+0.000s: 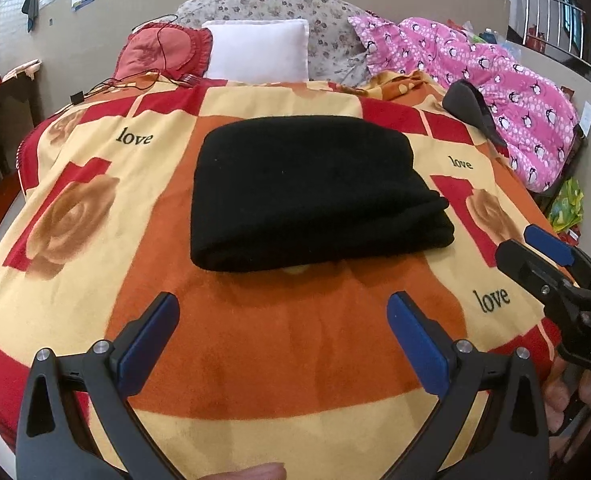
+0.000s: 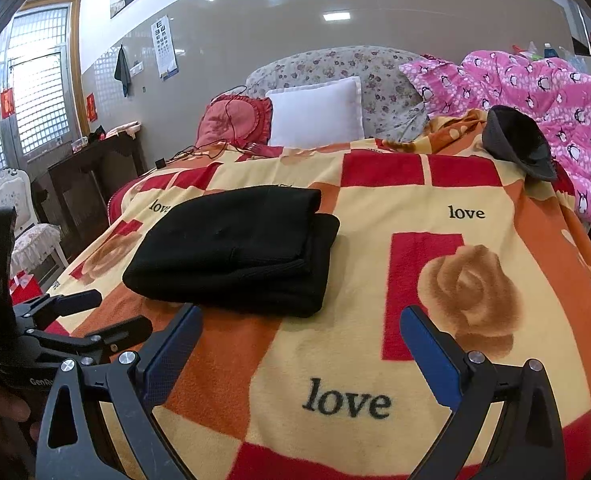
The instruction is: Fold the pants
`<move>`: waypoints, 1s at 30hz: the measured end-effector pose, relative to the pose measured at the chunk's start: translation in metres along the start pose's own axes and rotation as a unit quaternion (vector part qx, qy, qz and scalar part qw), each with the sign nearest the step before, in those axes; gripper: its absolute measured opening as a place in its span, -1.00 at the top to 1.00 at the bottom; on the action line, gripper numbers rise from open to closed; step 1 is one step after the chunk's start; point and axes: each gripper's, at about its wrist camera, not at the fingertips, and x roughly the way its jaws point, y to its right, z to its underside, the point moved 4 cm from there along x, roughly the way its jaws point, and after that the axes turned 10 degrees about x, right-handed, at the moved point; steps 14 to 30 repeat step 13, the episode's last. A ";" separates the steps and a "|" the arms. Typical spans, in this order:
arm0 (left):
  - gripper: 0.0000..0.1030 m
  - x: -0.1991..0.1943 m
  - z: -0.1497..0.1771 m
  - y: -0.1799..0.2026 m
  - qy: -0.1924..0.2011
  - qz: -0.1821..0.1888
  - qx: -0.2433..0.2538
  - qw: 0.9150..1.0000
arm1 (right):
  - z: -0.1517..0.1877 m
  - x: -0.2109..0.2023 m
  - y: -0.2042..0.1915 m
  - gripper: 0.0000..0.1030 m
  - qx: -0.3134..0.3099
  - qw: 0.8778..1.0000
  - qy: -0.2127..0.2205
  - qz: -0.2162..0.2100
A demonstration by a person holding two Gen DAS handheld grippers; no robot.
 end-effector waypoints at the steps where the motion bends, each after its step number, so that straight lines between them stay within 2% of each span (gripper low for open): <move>1: -1.00 0.001 0.000 -0.001 -0.002 0.001 -0.002 1.000 | 0.000 0.000 0.000 -0.93 -0.001 1.000 0.000 0.000; 10: -1.00 0.003 0.004 -0.005 -0.004 0.013 -0.017 1.000 | 0.000 0.000 0.000 -0.93 -0.001 1.000 -0.001 0.000; 30: -1.00 0.002 0.004 -0.007 0.001 0.007 -0.019 1.000 | 0.000 0.000 0.000 -0.93 0.000 1.000 -0.001 0.000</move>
